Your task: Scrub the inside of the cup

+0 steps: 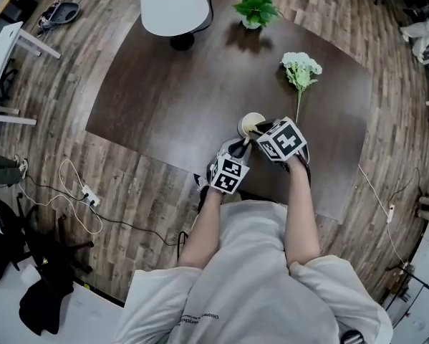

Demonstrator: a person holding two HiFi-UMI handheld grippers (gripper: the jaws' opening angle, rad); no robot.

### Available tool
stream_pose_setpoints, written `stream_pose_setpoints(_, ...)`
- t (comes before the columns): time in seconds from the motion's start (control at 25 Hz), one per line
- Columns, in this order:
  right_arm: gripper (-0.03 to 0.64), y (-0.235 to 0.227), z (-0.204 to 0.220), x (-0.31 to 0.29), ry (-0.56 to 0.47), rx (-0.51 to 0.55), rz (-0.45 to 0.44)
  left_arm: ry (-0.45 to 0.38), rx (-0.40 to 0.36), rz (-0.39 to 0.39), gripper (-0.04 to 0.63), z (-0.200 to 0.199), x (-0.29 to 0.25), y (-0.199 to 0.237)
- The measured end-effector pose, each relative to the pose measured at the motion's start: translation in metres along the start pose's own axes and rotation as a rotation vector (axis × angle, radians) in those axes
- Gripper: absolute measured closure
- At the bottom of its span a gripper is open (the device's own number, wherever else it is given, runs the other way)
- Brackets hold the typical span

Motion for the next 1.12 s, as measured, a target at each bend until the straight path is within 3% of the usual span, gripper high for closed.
stream_pose_setpoints(0.32, 0.524, -0.009, -0.008, -0.018, 0.095, -0.033, -0.03, 0.015, -0.016, 0.033, 0.543, 0.003, -0.002, 0.001)
stream_pose_setpoints(0.6, 0.525, -0.01, -0.015, -0.023, 0.148, 0.0, -0.018, 0.024, -0.064, 0.065, 0.543, 0.0, 0.003, 0.005)
stream_pose_setpoints(1.12, 0.526, -0.008, -0.016, -0.041, 0.176, -0.015, 0.016, 0.018, -0.058, 0.086, 0.543, -0.001, 0.006, 0.008)
Point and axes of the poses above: the fingertips, and each gripper's own axes: x backward along the fingers, y to its left, z out of its underside, the point moved 7 cm from there along x, backward along the fingers, and after that the axes turned 10 degrees about -x, right-handed, at the moved point
